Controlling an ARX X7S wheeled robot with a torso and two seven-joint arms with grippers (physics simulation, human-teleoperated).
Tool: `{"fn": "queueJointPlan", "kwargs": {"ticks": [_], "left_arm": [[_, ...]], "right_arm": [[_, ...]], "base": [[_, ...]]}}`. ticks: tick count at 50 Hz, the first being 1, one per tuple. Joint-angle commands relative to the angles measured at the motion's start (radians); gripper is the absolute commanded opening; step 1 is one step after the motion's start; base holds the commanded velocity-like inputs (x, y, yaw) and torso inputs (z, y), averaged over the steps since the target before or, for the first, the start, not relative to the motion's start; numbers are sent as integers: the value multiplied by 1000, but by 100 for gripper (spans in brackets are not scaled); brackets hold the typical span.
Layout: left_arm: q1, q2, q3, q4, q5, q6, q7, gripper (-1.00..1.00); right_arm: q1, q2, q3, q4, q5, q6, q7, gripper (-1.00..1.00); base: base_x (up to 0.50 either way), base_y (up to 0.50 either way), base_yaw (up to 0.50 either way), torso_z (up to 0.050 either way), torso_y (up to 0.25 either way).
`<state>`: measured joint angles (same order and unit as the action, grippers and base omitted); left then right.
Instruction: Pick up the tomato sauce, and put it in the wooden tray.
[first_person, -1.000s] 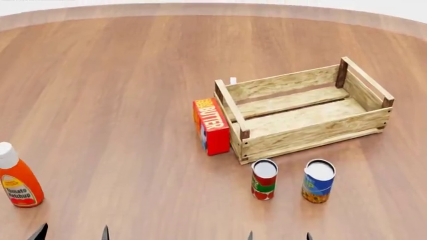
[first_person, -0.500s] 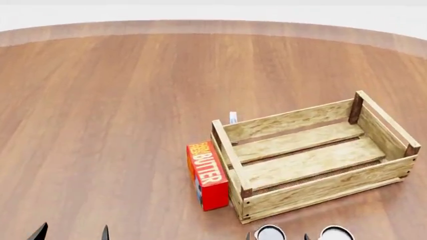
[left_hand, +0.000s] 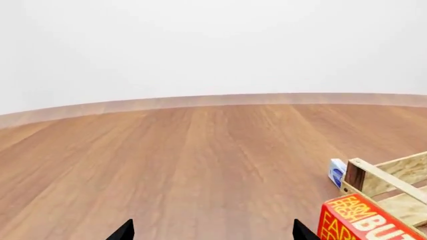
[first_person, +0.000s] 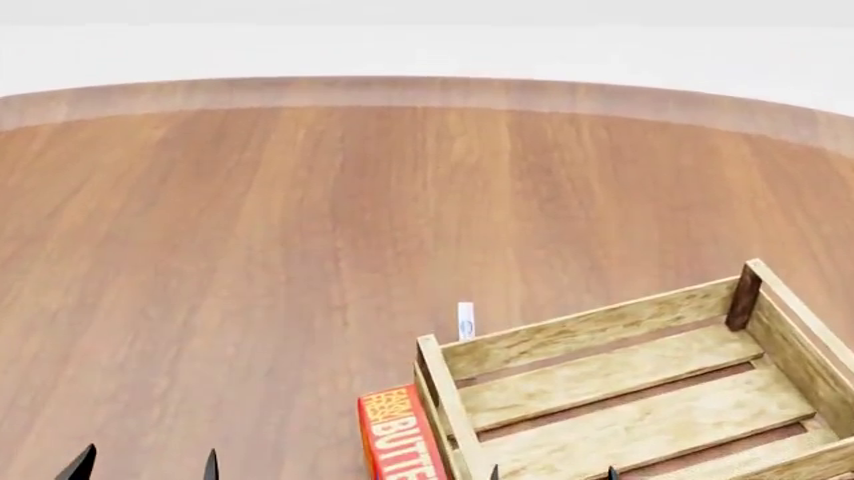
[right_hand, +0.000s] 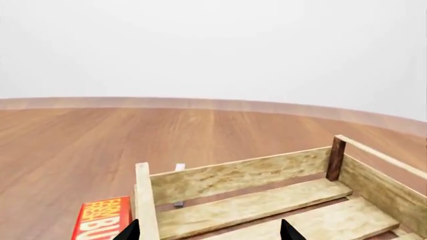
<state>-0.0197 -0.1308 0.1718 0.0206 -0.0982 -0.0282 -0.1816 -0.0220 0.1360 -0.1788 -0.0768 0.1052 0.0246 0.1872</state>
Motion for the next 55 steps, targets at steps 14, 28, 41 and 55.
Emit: {"fn": "queueJointPlan", "kwargs": {"ticks": [14, 28, 41, 55], "left_arm": [[-3, -1, -2, -10, -13, 4, 3, 100], [-1, -8, 3, -8, -25, 8, -14, 100], [1, -16, 7, -1, -37, 5, -28, 100], [-3, -21, 14, -7, -46, 11, -39, 100]], "right_arm": [[-5, -2, -9, 29, -21, -49, 9, 100], [-161, 12, -40, -115, -76, -82, 76, 100], [-423, 70, 1, -207, -64, -283, 115, 100], [-603, 79, -21, -80, -66, -551, 131, 100]], "base": [[0, 0, 0, 0, 0], [0, 0, 0, 0, 0], [0, 0, 0, 0, 0], [0, 0, 0, 0, 0]]}}
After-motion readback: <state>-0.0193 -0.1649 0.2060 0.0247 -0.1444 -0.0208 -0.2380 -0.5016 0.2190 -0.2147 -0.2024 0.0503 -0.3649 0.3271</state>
